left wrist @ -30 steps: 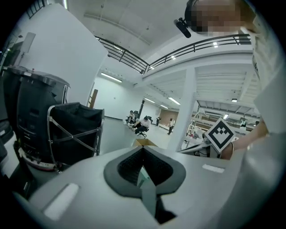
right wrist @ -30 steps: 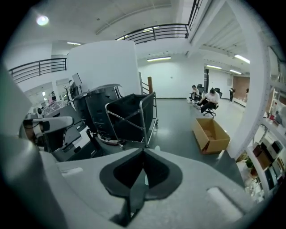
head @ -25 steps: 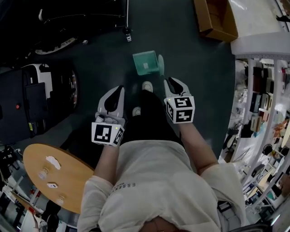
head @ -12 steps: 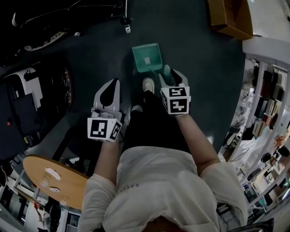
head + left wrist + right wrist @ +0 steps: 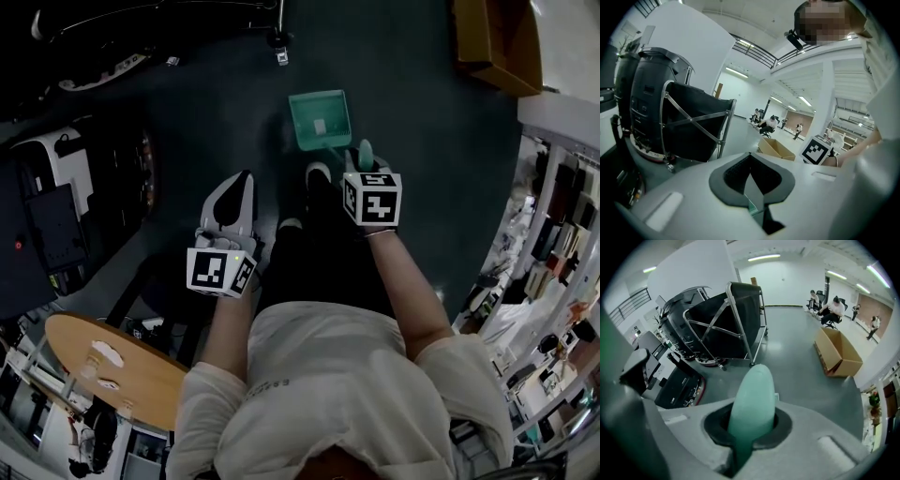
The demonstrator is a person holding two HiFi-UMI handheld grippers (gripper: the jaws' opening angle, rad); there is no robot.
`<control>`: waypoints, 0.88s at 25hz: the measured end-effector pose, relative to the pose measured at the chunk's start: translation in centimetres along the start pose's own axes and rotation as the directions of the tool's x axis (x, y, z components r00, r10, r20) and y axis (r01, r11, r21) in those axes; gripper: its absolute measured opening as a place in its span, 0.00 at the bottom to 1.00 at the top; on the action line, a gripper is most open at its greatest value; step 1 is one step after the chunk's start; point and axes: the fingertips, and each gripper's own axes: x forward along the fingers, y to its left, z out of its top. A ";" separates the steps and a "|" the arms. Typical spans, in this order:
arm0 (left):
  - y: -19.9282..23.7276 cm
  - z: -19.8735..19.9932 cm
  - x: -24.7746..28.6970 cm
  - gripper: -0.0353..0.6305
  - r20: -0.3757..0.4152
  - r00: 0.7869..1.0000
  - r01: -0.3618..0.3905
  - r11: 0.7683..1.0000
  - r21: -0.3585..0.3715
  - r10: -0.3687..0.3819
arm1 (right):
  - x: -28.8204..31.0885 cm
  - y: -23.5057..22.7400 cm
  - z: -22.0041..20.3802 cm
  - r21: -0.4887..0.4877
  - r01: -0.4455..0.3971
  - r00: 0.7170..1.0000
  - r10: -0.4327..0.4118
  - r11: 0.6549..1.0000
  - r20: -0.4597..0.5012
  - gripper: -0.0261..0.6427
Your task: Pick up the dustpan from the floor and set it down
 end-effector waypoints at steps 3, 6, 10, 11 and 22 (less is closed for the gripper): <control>0.2 0.9 -1.2 0.08 0.008 1.000 -0.005 1.000 0.003 0.005 | -1.3 0.0 0.4 -0.021 0.016 1.000 -0.016 1.000 -0.008 0.03; 0.0 3.2 -2.8 0.08 0.020 1.000 -0.012 1.000 0.010 0.012 | -4.1 0.4 1.5 -0.023 0.023 1.000 -0.023 0.999 0.000 0.03; -1.7 6.8 -5.4 0.08 0.063 0.998 0.003 0.999 0.039 -0.006 | -9.6 1.3 2.5 -0.039 0.027 0.999 -0.026 0.999 0.038 0.03; -2.3 7.7 -6.2 0.08 0.076 0.997 0.012 0.999 0.049 -0.016 | -11.1 1.7 2.6 -0.041 0.029 0.998 -0.027 0.999 0.054 0.03; -8.1 12.0 -18.5 0.08 0.126 0.987 0.081 0.981 0.175 -0.104 | -27.0 6.3 0.0 -0.096 0.067 0.978 -0.047 0.993 0.202 0.03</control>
